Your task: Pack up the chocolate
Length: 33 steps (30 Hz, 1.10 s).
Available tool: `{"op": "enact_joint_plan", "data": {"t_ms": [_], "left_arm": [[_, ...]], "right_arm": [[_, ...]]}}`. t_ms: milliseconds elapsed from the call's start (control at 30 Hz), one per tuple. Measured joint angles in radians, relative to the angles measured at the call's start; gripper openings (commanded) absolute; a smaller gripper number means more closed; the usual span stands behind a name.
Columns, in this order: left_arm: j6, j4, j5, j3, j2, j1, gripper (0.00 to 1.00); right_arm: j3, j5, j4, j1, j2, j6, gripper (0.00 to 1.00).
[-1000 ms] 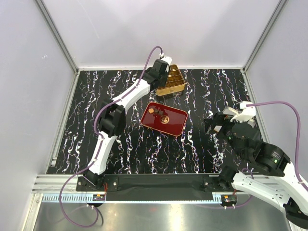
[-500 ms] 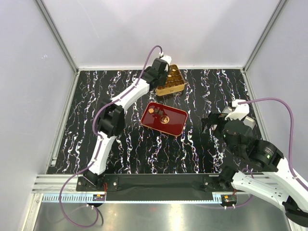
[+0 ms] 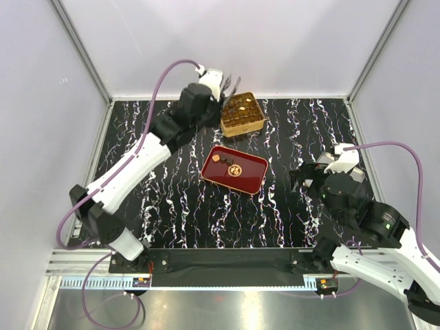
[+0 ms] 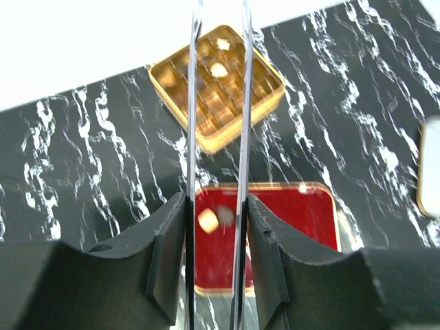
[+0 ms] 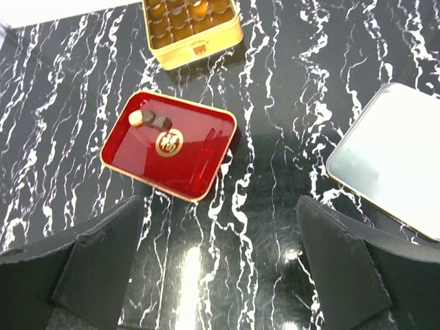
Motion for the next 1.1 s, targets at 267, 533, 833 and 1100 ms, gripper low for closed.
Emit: {"op": "enact_joint_plan", "data": {"t_ms": [267,533,833,1100], "left_arm": [[-0.086,-0.166,-0.081,-0.197,-0.063,-0.22,0.41],[-0.207,-0.219,-0.079,-0.393,-0.077,-0.231,0.42],[-0.246,-0.214,-0.079,-0.398,-0.053,-0.232,0.42],[-0.261,-0.208,-0.078,-0.408,-0.02,-0.233,0.43]], "right_arm": [[0.026,-0.036,-0.047,0.0,-0.047,0.036,1.0],[0.027,-0.048,-0.087,0.0,-0.063,0.079,1.0],[0.034,-0.048,-0.101,0.0,-0.059,0.087,1.0],[0.034,-0.048,-0.101,0.0,-0.059,0.089,1.0]]}}
